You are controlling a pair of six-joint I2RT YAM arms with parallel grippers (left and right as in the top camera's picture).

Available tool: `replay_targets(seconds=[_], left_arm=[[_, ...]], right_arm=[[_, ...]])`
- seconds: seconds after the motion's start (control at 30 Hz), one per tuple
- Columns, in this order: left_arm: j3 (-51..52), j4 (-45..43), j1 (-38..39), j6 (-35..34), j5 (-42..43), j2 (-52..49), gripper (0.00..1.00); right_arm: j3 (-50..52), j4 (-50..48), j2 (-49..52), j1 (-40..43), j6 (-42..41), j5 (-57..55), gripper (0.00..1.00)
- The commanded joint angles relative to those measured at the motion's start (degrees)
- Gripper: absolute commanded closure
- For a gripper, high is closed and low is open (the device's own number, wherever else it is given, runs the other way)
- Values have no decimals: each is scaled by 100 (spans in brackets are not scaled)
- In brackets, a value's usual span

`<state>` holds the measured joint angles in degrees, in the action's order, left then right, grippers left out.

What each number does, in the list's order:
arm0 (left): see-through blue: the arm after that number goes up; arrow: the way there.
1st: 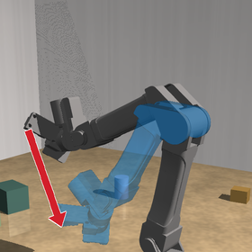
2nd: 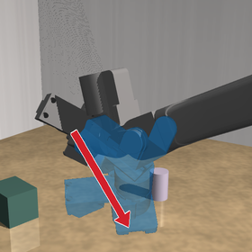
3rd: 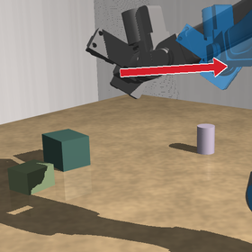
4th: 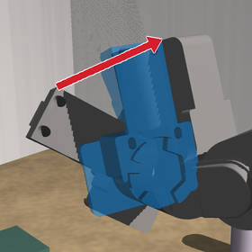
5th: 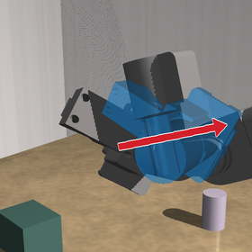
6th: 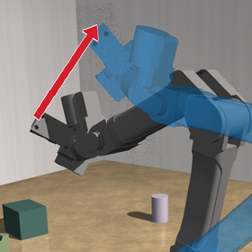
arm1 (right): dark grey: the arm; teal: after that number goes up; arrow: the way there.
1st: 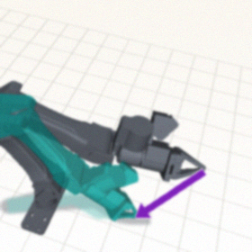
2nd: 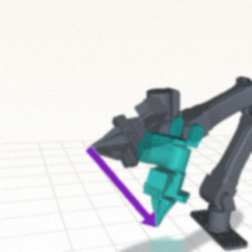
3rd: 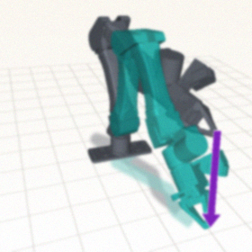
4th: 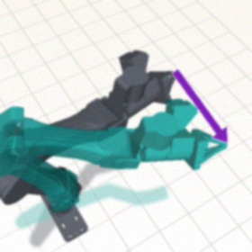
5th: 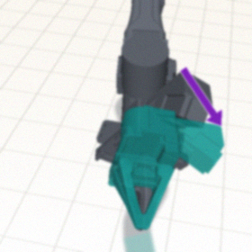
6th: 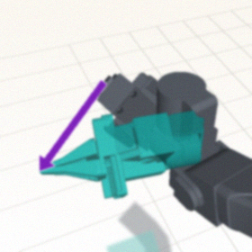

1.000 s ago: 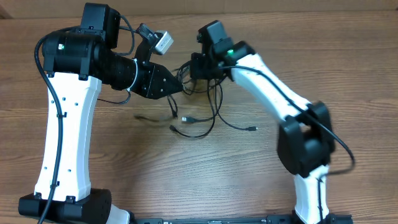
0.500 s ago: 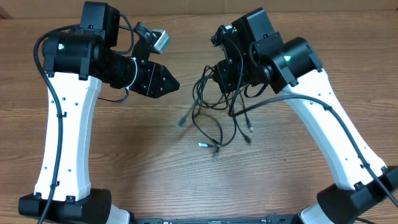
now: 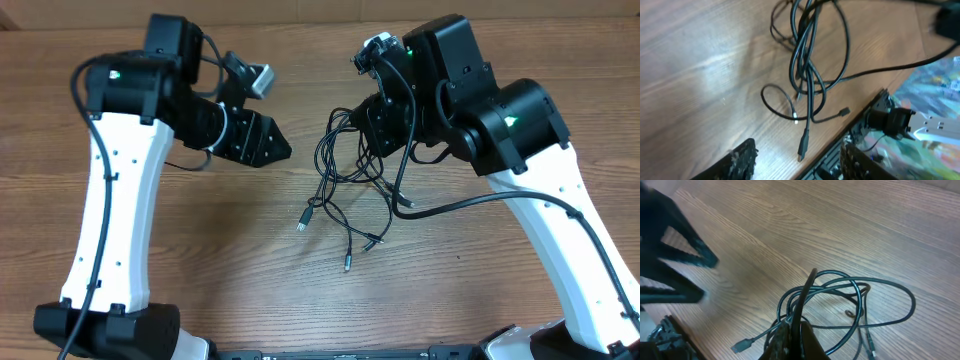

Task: Untangle cables
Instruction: 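Release the cables and raise the right gripper away to the right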

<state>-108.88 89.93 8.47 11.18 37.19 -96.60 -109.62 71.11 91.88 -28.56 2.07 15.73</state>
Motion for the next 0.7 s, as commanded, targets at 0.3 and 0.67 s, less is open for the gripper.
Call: replay_targets(seconds=[0.3, 0.67], left_arm=[[933, -721, 304, 352, 24, 24, 49], [1558, -1523, 474, 426, 33, 24, 51]], right_arm=[[-114, -212, -114, -31, -186, 828, 96], [-114, -221, -116, -31, -234, 2050, 96]])
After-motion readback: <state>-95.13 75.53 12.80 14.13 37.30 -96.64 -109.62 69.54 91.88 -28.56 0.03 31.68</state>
